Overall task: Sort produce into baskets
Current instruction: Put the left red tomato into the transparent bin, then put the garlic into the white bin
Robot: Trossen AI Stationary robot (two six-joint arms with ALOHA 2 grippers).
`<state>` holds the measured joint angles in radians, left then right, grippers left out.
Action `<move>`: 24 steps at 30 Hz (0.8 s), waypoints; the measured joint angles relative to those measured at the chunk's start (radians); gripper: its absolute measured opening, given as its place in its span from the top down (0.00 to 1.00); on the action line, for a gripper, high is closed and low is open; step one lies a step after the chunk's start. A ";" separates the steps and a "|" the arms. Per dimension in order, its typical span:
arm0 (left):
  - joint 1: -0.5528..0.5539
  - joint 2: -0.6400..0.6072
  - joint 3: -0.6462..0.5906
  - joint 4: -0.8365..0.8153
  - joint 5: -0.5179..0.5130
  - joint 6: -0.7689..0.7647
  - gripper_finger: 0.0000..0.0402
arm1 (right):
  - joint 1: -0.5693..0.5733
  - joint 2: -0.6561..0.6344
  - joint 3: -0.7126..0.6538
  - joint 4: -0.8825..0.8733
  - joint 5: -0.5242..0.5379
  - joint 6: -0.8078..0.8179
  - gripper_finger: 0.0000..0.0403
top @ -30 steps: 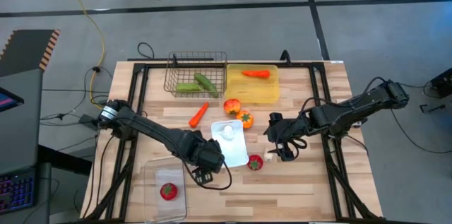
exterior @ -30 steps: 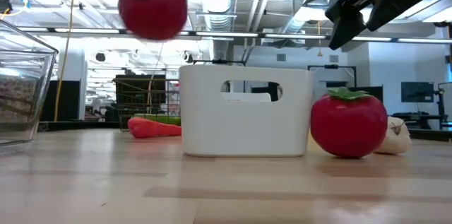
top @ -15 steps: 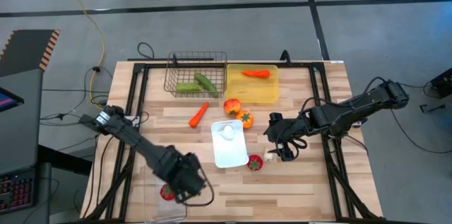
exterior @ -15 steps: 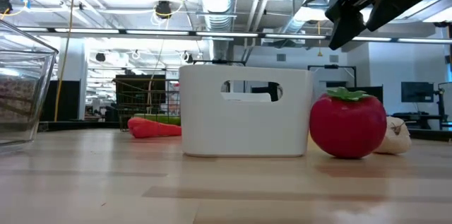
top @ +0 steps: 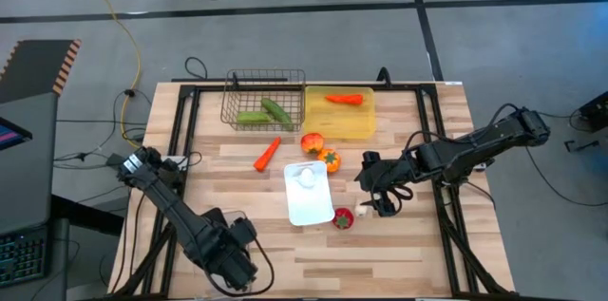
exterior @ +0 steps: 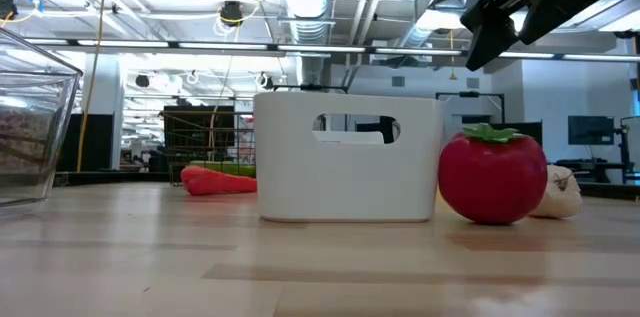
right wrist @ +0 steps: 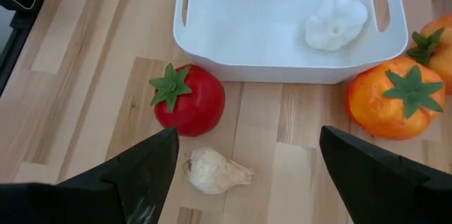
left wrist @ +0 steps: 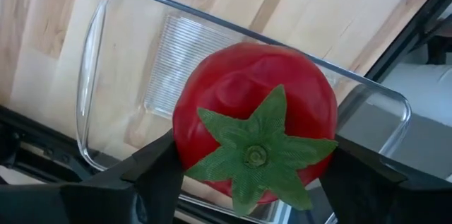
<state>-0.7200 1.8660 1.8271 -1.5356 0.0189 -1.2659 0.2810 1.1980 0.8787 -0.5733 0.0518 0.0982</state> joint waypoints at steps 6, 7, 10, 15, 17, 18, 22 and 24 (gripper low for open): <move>0.000 0.000 0.000 0.000 -0.008 0.006 0.19 | 0.002 0.000 0.000 -0.009 -0.035 0.000 0.08; 0.000 0.000 0.000 0.000 -0.012 0.009 0.17 | 0.005 0.000 0.000 -0.014 -0.051 -0.001 0.08; 0.000 0.000 0.000 0.000 -0.033 0.001 0.14 | 0.023 0.000 0.000 -0.024 -0.076 0.004 0.08; 0.012 0.000 0.000 0.000 -0.048 -0.010 0.13 | 0.067 0.005 0.000 -0.022 -0.075 0.007 0.08; 0.020 0.000 0.000 0.001 -0.052 0.005 0.13 | 0.080 0.018 0.000 -0.022 -0.069 0.007 0.08; 0.026 0.000 0.000 0.002 -0.053 0.017 0.13 | 0.090 0.028 0.000 -0.024 -0.063 0.007 0.08; 0.056 0.000 0.000 0.023 -0.082 0.071 0.13 | 0.112 0.099 0.000 -0.021 -0.053 0.007 0.08; 0.075 0.000 0.000 0.048 -0.115 0.111 0.13 | 0.119 0.144 0.000 -0.014 -0.052 0.007 0.08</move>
<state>-0.6450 1.8660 1.8271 -1.4874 -0.0960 -1.1548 0.4001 1.3419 0.8787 -0.5872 -0.0002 0.1054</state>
